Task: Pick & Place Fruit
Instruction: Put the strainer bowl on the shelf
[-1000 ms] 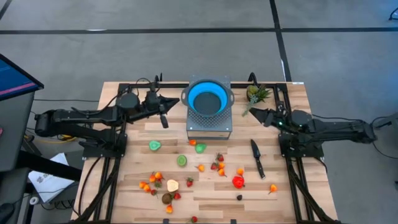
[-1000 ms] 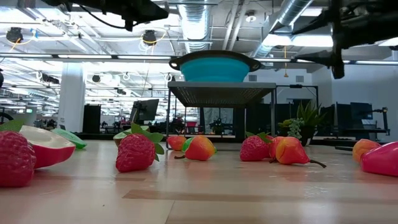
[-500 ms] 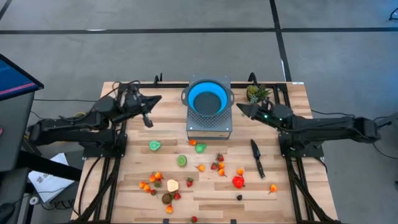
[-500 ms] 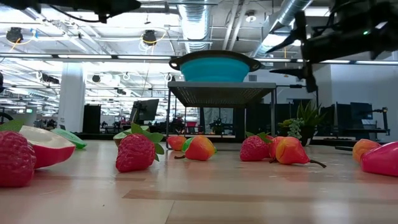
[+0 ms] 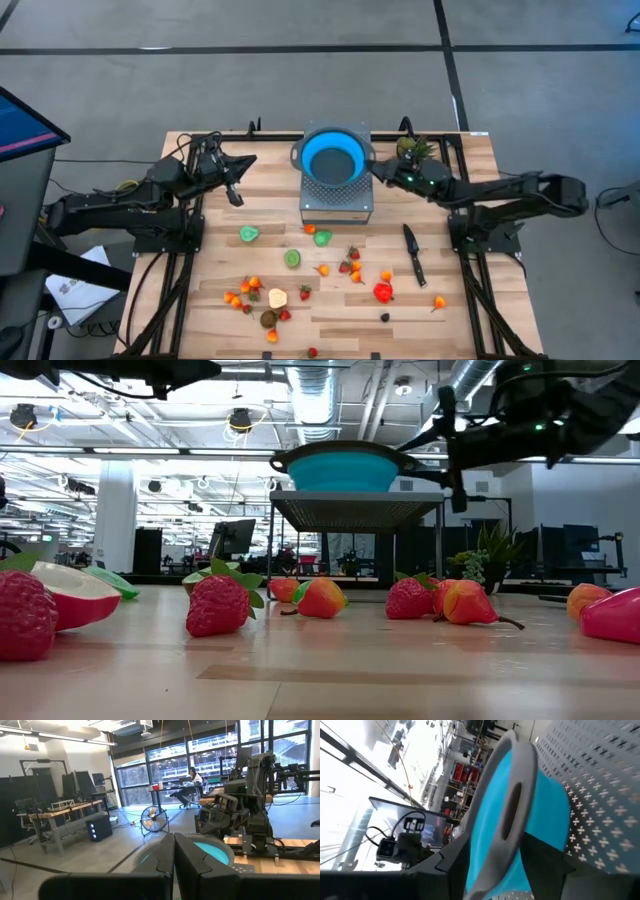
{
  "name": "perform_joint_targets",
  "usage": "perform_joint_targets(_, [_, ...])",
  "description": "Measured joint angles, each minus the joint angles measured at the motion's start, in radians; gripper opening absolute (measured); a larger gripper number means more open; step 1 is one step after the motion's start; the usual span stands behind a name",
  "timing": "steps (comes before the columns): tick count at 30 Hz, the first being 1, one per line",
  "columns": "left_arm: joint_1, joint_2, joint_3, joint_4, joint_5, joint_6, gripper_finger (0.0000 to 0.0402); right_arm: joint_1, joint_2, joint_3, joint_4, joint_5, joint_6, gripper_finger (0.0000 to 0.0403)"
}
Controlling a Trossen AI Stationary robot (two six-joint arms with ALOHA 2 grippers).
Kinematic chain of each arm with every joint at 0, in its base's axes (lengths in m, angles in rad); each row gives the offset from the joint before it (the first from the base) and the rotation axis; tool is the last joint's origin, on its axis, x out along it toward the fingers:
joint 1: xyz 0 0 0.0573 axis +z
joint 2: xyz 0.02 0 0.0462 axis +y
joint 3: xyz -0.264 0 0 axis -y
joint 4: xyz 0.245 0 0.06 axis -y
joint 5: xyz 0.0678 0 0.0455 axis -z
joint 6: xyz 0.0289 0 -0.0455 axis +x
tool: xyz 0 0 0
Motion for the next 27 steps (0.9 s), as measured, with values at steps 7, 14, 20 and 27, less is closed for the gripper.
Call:
perform_joint_targets(7, [0.0,0.0,0.0,0.0,0.0,0.0,0.0001,-0.017,0.08,0.06,0.001,-0.053,-0.002,0.0113])
perform_joint_targets(14, [0.0,0.0,0.0,0.0,0.001,-0.004,0.0001,-0.016,0.086,0.06,0.01,-0.055,-0.005,0.0037])
perform_joint_targets(20, [0.0,0.0,0.0,0.0,0.001,-0.023,0.0001,-0.026,0.086,0.06,0.081,-0.054,-0.002,0.0007])
perform_joint_targets(27, [0.0,0.0,0.0,0.0,0.001,-0.023,0.0001,-0.063,0.086,0.06,0.126,-0.05,-0.017,0.0002])
